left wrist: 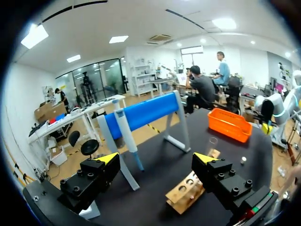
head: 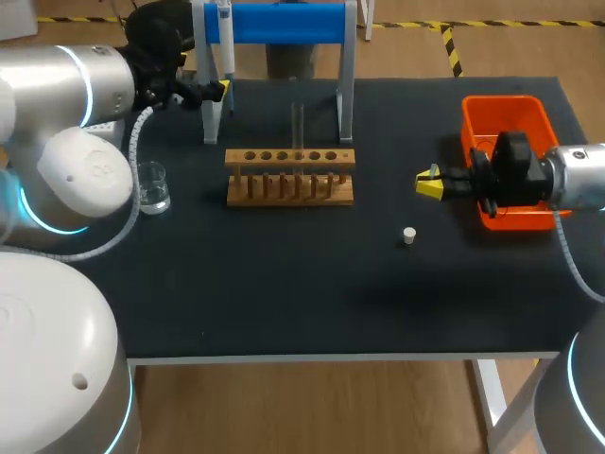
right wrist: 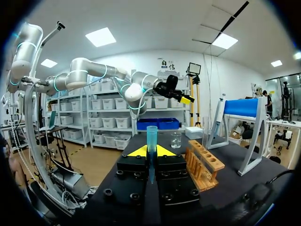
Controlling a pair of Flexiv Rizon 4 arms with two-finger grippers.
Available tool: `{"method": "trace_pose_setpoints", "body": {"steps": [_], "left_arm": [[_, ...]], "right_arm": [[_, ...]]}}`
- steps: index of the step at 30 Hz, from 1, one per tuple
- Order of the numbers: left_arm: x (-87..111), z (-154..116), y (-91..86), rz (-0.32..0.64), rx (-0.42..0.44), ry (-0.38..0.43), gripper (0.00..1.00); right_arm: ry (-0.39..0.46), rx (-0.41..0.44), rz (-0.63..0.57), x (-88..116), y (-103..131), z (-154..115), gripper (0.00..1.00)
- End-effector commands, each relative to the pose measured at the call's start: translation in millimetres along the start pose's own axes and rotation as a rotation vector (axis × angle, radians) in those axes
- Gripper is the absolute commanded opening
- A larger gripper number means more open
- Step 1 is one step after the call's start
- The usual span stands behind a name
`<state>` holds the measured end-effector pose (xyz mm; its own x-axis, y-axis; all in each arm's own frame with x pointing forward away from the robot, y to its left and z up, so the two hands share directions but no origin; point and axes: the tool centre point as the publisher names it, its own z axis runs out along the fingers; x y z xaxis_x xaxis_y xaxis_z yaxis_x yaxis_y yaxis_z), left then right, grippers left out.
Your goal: Invert the test tube, pick up the pipette, mount the tip to pipette, aspirate from beaker and dispense into the tube, eject the tip, return the pipette, and cap with the stopper.
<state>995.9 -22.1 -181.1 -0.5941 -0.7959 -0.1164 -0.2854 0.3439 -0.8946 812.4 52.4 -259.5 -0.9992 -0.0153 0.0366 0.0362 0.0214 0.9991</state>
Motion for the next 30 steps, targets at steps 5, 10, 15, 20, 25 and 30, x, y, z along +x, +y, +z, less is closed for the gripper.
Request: {"method": "trace_pose_setpoints", "body": {"steps": [5, 10, 15, 20, 25, 30], "left_arm": [[-12.6, 25, 2.9, -0.044, 0.044, -0.109, 1.00], [-22.6, 34, 0.6, -0.075, 0.060, -0.176, 1.00], [-29.3, 41, -1.0, -0.098, 0.069, -0.218, 1.00], [-35.9, 47, -2.3, -0.125, 0.080, -0.274, 1.00], [-39.2, 53, -4.8, -0.153, 0.101, -0.306, 1.00], [-42.9, 59, -7.4, -0.178, 0.117, -0.324, 1.00]], "right_arm": [[-0.003, 0.002, -0.001, 1, 0, 0, 0.00], [-0.003, 0.002, -0.001, 1, 0, 0, 0.00], [-0.003, 0.002, -0.001, 1, 0, 0, 0.00], [-0.003, 0.002, -0.001, 1, 0, 0, 0.00], [-0.003, 0.002, -0.001, 1, 0, 0, 0.00], [-0.003, 0.002, -0.001, 1, 0, 0, 0.00]]}}
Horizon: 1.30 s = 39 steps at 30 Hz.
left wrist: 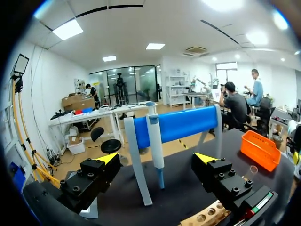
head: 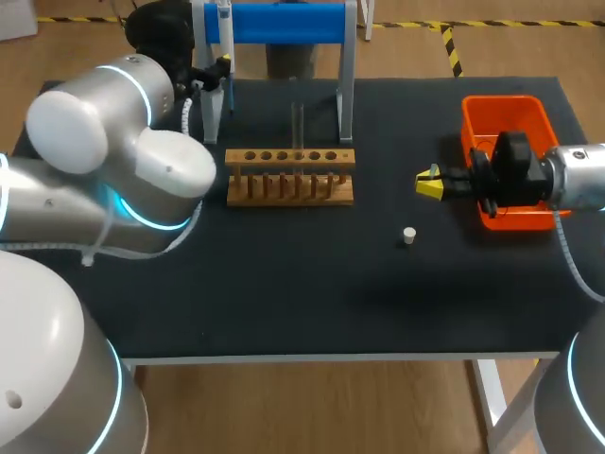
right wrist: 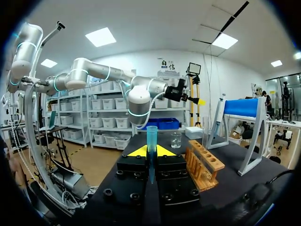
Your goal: Invert the test tube, pick up the pipette, mount the tip to pipette, aspirate from beaker and dispense into the tube, eject the tip, return the pipette, and cap with the stopper.
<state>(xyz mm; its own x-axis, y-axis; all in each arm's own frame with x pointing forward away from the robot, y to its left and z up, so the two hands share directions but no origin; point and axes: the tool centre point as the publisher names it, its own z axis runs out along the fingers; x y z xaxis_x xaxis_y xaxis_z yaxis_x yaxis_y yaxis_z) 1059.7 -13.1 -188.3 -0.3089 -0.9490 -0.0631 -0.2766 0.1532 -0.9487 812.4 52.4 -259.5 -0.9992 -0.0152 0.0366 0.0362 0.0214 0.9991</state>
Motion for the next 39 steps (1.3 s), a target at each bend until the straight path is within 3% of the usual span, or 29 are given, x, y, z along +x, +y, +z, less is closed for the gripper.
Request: {"method": "trace_pose_setpoints", "body": {"steps": [1, 21, 39], "left_arm": [[4.1, 13, 2.2, -0.012, 0.020, -0.043, 1.00], [9.3, 44, -11.8, -0.079, 0.057, -0.107, 1.00], [15.4, 64, -13.4, -0.112, 0.057, -0.139, 1.00]], "right_arm": [[-0.003, 0.002, -0.001, 1, 0, 0, 0.00], [-0.003, 0.002, -0.001, 1, 0, 0, 0.00], [-0.003, 0.002, -0.001, 1, 0, 0, 0.00]]}}
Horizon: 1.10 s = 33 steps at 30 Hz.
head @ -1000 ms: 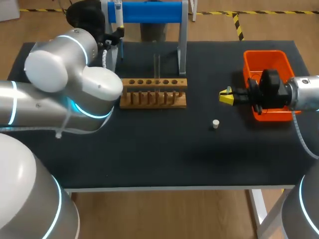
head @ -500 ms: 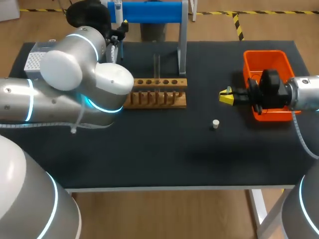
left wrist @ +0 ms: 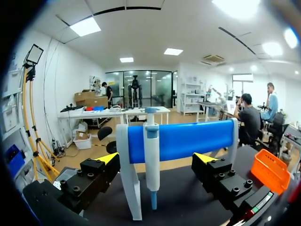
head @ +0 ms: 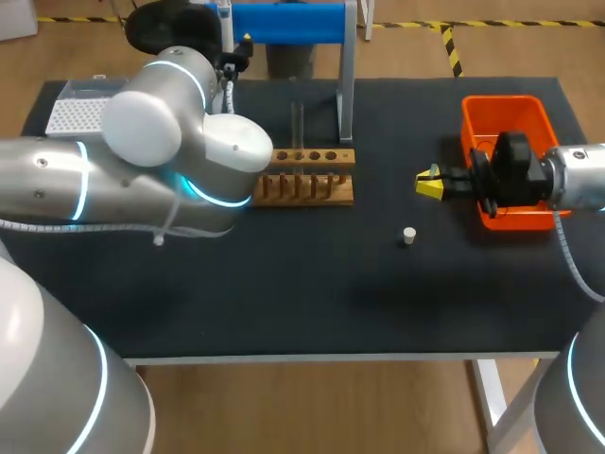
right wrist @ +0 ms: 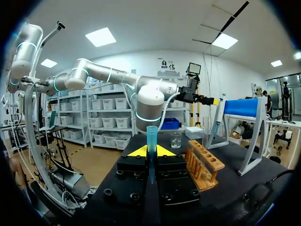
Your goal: Invert the test tube, pick up the pipette, mount the tip to pipette, aspirate from beaker and dispense into the tube, eject the tip, return the pipette, and cap with the stopper.
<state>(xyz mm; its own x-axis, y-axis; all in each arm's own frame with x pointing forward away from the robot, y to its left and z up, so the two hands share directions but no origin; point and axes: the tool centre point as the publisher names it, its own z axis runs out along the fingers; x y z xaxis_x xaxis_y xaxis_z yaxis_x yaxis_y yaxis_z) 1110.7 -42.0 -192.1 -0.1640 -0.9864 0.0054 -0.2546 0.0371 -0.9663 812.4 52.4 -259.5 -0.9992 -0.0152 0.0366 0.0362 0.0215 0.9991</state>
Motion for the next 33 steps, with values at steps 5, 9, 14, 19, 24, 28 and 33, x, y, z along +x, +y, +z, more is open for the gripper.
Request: {"method": "trace_pose_setpoints", "body": {"steps": [5, 9, 14, 19, 24, 28, 33], "left_arm": [[4.7, 13, 2.5, -0.006, 0.003, -0.015, 1.00], [3.6, 17, 3.1, -0.005, 0.001, -0.019, 0.80], [2.1, 23, 3.6, -0.007, -0.005, -0.021, 0.54], [-0.5, 30, 3.0, -0.003, -0.011, -0.022, 0.62], [-3.5, 38, 3.1, -0.003, -0.018, -0.023, 0.63], [-5.5, 44, 2.1, 0.000, -0.017, -0.023, 0.62], [-7.7, 49, 0.0, 0.007, -0.016, -0.024, 0.61]], "right_arm": [[-0.003, 0.002, -0.001, 1, 0, 0, 0.00], [-0.003, 0.002, -0.001, 1, 0, 0, 0.00], [-0.003, 0.002, -0.001, 1, 0, 0, 0.00], [-0.003, 0.002, -0.001, 1, 0, 0, 0.00], [-0.003, 0.002, -0.001, 1, 0, 0, 0.00], [-0.003, 0.002, -0.001, 1, 0, 0, 0.00], [-0.003, 0.002, -0.001, 1, 0, 0, 0.00]]}}
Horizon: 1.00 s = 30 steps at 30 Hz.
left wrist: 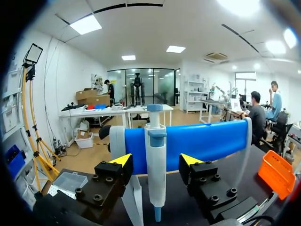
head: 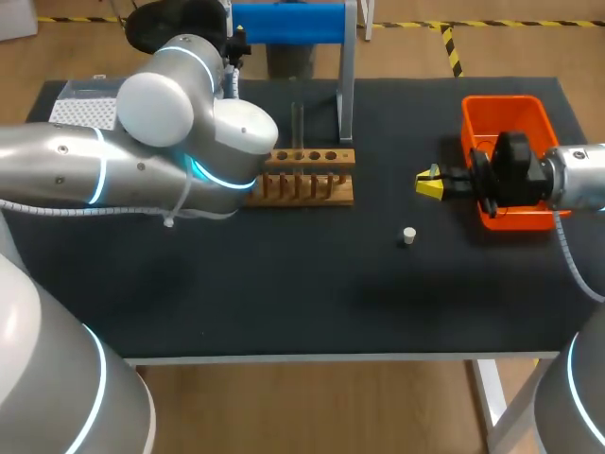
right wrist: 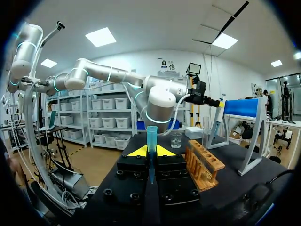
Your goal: Invert the test tube, pick up the pipette, mount the tip to pipette, aspirate from beaker and dispense into the tube, eject the tip, return the pipette, and cap with the stopper.
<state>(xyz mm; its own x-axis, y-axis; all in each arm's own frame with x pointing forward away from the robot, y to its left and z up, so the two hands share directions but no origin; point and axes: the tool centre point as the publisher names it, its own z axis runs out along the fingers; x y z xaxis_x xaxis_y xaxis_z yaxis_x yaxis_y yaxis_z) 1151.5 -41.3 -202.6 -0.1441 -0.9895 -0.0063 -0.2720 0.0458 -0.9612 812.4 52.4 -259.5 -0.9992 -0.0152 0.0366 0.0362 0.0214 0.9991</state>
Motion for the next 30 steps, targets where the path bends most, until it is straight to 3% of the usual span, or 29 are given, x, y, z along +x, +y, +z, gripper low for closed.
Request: {"method": "trace_pose_setpoints", "body": {"steps": [1, 12, 21, 30], "left_arm": [[-0.6, 9, -0.5, 0.002, 0.003, -0.002, 0.60], [-3.1, 18, -2.0, 0.002, 0.007, -0.009, 0.53], [-4.5, 24, -0.5, -0.015, 0.010, -0.028, 0.60], [-4.4, 27, 2.5, -0.027, 0.012, -0.039, 0.49]], "right_arm": [[-0.003, 0.002, -0.001, 1, 0, 0, 0.00], [-0.003, 0.002, -0.001, 1, 0, 0, 0.00], [-0.003, 0.002, -0.001, 1, 0, 0, 0.00], [-0.003, 0.002, -0.001, 1, 0, 0, 0.00]]}}
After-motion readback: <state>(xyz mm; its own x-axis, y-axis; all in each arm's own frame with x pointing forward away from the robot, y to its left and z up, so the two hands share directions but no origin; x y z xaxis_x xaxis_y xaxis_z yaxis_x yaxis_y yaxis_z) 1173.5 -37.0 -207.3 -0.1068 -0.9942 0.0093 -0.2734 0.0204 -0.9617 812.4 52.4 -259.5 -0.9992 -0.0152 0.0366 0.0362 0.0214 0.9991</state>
